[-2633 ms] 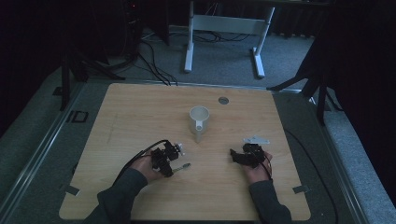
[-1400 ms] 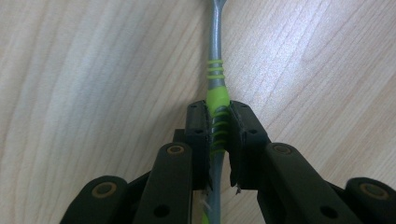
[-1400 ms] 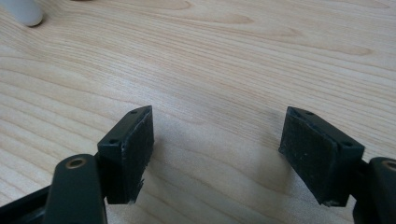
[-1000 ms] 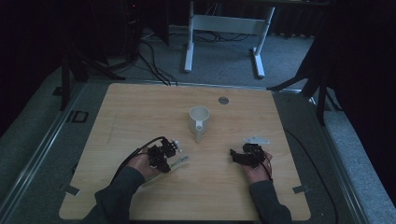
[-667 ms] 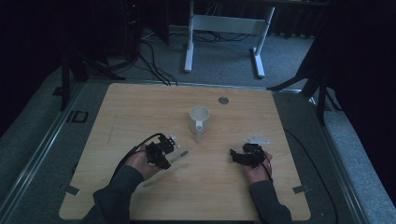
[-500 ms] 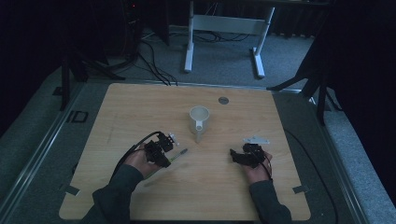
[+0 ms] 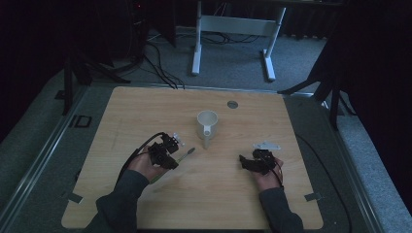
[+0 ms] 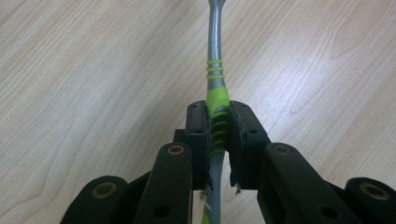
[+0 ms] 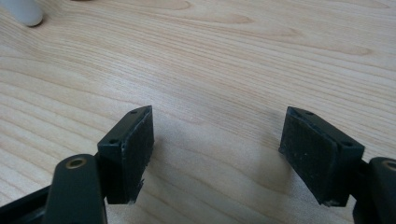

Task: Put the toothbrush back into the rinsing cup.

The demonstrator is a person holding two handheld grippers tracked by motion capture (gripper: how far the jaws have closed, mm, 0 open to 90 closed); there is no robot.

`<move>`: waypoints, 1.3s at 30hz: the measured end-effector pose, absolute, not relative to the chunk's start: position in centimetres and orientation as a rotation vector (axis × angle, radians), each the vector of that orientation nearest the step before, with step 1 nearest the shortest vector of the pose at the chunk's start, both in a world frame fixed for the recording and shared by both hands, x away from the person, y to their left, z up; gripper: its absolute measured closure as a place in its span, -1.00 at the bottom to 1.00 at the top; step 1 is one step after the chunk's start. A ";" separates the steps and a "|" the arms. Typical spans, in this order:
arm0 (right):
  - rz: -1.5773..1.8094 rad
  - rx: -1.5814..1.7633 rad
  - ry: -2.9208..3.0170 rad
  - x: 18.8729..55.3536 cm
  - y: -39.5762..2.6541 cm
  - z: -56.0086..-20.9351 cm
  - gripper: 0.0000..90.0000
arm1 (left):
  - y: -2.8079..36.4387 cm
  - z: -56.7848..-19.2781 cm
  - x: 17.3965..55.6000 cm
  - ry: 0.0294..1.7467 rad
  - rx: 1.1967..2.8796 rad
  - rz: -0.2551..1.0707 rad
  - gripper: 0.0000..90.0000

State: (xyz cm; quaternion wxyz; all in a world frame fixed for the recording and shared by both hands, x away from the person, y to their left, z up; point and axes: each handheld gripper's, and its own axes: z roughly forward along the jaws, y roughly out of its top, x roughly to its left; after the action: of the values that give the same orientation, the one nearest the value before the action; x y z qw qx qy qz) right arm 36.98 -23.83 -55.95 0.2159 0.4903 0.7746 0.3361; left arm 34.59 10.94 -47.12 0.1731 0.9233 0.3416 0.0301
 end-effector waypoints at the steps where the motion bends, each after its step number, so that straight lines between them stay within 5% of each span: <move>1: 0.932 1.360 2.146 37.0 -23.8 -55.9 -0.43 | 11.0 -47.1 34.6 0.971 2.614 0.090 0.77; 39: 0.933 1.358 2.147 37.0 -23.8 -55.9 -0.43 | 10.7 -45.9 34.9 1.006 2.456 0.164 0.77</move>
State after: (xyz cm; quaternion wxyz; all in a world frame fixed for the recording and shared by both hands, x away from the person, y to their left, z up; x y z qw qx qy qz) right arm 37.00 -23.82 -55.95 0.2158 0.4901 0.7745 0.3367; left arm 34.95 10.73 -45.88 0.2390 0.8969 0.3673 0.0599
